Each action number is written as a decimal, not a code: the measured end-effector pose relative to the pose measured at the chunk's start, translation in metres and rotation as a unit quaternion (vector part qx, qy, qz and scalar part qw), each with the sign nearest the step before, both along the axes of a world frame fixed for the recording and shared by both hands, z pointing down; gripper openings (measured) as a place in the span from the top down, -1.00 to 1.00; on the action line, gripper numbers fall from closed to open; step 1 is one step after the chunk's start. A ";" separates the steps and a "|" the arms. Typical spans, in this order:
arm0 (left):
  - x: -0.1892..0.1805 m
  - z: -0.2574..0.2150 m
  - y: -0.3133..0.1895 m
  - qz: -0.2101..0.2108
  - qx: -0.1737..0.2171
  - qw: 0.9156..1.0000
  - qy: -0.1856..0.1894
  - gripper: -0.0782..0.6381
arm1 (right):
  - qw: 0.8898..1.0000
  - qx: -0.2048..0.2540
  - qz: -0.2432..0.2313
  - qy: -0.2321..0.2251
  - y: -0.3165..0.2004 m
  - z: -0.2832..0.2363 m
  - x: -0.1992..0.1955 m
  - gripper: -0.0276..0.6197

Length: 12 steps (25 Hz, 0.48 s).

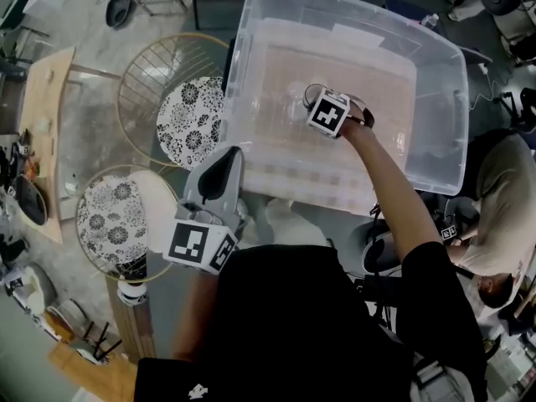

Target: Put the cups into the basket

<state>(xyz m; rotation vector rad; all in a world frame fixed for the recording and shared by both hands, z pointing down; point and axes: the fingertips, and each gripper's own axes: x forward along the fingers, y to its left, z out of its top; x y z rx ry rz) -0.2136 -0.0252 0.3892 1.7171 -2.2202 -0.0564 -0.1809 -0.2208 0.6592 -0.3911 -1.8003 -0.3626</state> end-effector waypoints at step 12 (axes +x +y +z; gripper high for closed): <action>-0.001 -0.003 -0.002 -0.002 0.008 1.000 -0.003 0.76 | 1.000 -0.010 -0.018 0.017 0.013 0.024 0.006 0.76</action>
